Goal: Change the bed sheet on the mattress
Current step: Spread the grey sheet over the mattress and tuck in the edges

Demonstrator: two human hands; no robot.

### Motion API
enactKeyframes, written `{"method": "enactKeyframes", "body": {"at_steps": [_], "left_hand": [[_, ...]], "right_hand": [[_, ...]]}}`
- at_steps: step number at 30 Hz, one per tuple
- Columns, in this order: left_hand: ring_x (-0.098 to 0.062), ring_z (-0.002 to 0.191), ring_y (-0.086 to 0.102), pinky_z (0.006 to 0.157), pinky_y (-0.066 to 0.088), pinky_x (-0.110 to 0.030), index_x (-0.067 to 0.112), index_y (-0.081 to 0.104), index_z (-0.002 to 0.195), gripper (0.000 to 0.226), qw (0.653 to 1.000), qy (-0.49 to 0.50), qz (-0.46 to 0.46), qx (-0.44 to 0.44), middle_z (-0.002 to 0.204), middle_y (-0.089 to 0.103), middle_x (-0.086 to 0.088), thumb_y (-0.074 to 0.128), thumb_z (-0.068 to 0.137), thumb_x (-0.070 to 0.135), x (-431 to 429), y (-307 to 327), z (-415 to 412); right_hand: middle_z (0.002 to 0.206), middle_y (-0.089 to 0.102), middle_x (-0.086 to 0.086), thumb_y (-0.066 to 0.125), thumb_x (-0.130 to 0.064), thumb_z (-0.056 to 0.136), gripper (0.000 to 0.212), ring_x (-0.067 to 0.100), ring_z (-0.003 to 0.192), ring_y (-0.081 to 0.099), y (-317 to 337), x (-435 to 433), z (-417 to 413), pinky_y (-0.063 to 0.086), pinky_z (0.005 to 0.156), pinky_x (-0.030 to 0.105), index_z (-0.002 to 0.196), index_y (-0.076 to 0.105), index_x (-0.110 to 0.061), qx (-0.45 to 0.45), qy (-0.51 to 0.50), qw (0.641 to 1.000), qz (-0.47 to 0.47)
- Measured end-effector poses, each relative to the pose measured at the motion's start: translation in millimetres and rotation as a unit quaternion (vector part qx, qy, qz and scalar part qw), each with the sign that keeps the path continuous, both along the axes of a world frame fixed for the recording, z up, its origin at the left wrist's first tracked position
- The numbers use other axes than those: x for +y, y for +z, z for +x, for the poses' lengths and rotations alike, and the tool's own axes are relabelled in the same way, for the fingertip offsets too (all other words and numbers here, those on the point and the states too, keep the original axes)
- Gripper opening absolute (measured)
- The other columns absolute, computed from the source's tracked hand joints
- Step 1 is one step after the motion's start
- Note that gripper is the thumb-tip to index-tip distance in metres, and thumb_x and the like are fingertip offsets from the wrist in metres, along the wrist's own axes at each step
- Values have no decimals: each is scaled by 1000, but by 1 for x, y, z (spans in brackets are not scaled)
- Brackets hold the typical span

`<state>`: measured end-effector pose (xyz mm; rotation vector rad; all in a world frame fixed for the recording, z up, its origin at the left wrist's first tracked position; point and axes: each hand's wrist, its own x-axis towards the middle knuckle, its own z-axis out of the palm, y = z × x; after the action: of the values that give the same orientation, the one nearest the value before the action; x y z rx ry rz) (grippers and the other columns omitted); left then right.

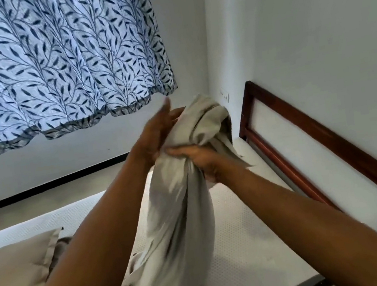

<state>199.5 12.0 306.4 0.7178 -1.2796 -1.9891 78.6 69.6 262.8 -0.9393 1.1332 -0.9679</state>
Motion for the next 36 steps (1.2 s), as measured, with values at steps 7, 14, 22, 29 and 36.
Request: {"method": "enactKeyframes", "body": {"at_steps": [7,14,22,29,36], "left_hand": [[-25,87,74,88,60,-43,7,80,101,69,966,-124,92,-209,102,76,-17,94,46,48,34,-82,56],[-35,113,67,97,56,-45,11,65,123,44,951,-155,35,-266,120,72,-15,76,81,5,52,-91,106],[-32,104,71,92,57,-38,1,71,114,36,966,-23,-35,-255,109,75,-16,78,81,12,22,-64,80],[-34,118,65,100,54,-44,3,63,127,50,950,-192,65,-240,126,68,-18,75,79,4,39,-97,84],[-34,110,69,90,59,-40,7,67,119,39,920,-274,35,-277,120,71,-18,73,82,-4,50,-100,90]], "right_hand": [[100,78,11,76,-28,72,45,28,94,73,63,-58,-44,59,87,36,110,75,-3,-88,-250,962,-66],[97,74,17,61,-36,96,35,30,94,72,77,-60,-94,57,91,40,97,72,-2,-170,-312,924,-142],[137,62,20,57,-73,85,80,31,126,61,-71,53,46,52,104,42,133,67,-10,-219,-145,964,35],[97,75,17,50,-29,105,35,24,83,74,-42,11,57,61,83,35,101,70,0,-97,-104,988,58],[74,72,7,49,-20,106,27,21,66,70,49,-45,-6,62,64,32,86,62,-9,-186,-289,936,-83]]}}
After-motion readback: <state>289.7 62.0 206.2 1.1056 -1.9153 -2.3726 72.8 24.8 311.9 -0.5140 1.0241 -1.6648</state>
